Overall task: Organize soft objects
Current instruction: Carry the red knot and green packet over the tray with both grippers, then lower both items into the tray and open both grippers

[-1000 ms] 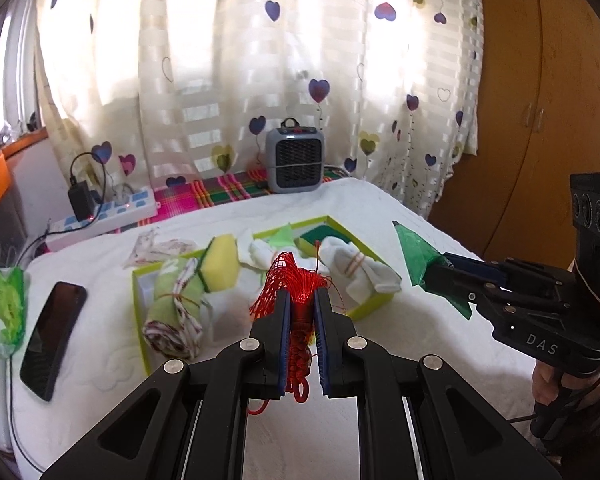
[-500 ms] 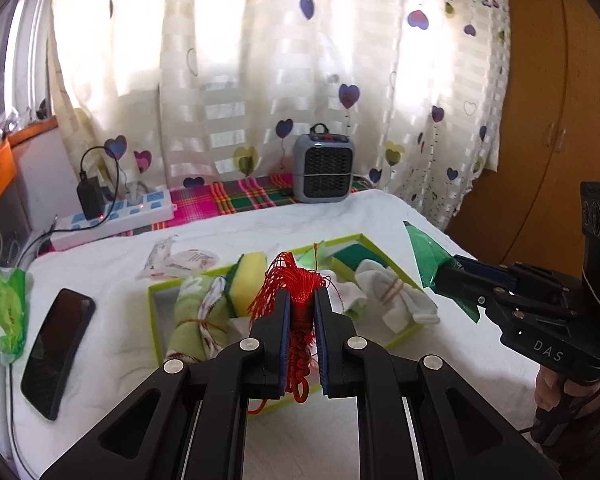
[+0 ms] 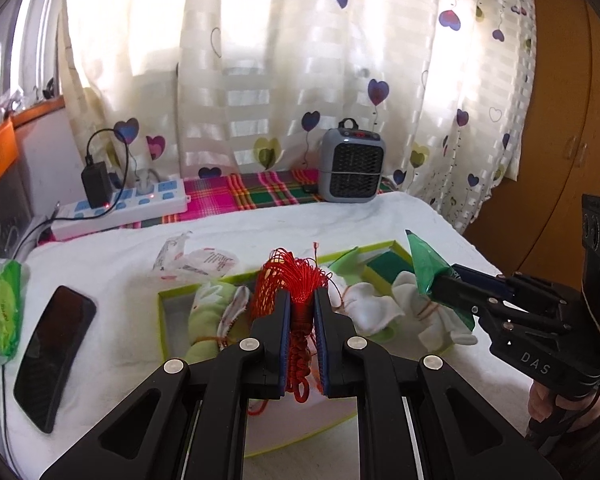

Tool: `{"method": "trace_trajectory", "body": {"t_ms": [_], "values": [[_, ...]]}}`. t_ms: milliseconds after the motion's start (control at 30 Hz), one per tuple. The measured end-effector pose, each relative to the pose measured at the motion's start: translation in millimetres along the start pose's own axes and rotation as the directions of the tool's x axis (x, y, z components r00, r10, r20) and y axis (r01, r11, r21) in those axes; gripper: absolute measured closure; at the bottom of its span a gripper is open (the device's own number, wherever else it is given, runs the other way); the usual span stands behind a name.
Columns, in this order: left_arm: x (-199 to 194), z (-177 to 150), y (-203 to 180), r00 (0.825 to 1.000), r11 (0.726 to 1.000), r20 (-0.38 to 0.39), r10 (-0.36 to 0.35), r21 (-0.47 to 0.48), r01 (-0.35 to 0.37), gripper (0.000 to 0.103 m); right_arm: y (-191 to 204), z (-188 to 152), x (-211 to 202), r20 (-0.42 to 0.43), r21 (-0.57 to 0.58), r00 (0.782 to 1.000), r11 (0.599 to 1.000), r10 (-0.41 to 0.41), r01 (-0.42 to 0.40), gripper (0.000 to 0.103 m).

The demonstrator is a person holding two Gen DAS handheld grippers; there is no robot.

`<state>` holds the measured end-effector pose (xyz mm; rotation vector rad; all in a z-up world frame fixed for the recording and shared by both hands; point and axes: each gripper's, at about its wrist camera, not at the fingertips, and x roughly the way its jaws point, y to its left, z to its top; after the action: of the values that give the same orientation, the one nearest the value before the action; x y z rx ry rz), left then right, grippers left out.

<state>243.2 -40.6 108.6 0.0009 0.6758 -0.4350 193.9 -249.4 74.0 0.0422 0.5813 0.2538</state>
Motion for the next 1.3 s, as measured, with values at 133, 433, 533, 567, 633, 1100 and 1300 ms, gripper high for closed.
{"method": "trace_trajectory", "body": {"t_ms": [133, 433, 533, 567, 633, 1100, 1300], "values": [[9.5, -2.4, 2.8, 1.0, 1.0, -0.015, 0.007, -0.007, -0.007, 0.092, 2.0, 1.1, 10.4, -0.011, -0.015, 1.0, 1.0, -0.012, 0.012, 0.081], [29.8, -8.8, 4.4, 0.999, 1.0, -0.05, -0.001, -0.012, 0.001, 0.092, 8.1, -1.0, 31.8, -0.038, -0.073, 0.998, 0.996, -0.056, 0.054, 0.08], [34.1, -10.8, 3.9, 0.998, 1.0, -0.06, -0.002, -0.012, 0.001, 0.092, 9.8, -2.1, 36.2, -0.044, -0.087, 0.997, 0.995, -0.059, 0.055, 0.08], [35.5, -11.2, 4.0, 0.998, 1.0, -0.064, -0.004, -0.015, 0.003, 0.092, 10.7, -2.8, 36.9, -0.042, -0.093, 0.997, 0.994, -0.063, 0.059, 0.08], [37.9, -11.9, 4.1, 0.998, 1.0, -0.069, -0.011, -0.021, 0.01, 0.092, 13.6, -3.7, 39.5, -0.043, -0.117, 0.996, 0.991, -0.076, 0.071, 0.079], [42.4, -17.2, 0.3, 0.996, 1.0, -0.088, 0.006, -0.018, -0.008, 0.084, 19.6, -9.5, 45.1, -0.059, -0.15, 0.995, 0.986, -0.081, 0.071, 0.078], [43.5, -19.2, -2.7, 0.995, 1.0, -0.095, 0.02, -0.004, -0.021, 0.077, 19.7, -10.1, 46.0, -0.062, -0.149, 0.995, 0.986, -0.078, 0.068, 0.077]]}}
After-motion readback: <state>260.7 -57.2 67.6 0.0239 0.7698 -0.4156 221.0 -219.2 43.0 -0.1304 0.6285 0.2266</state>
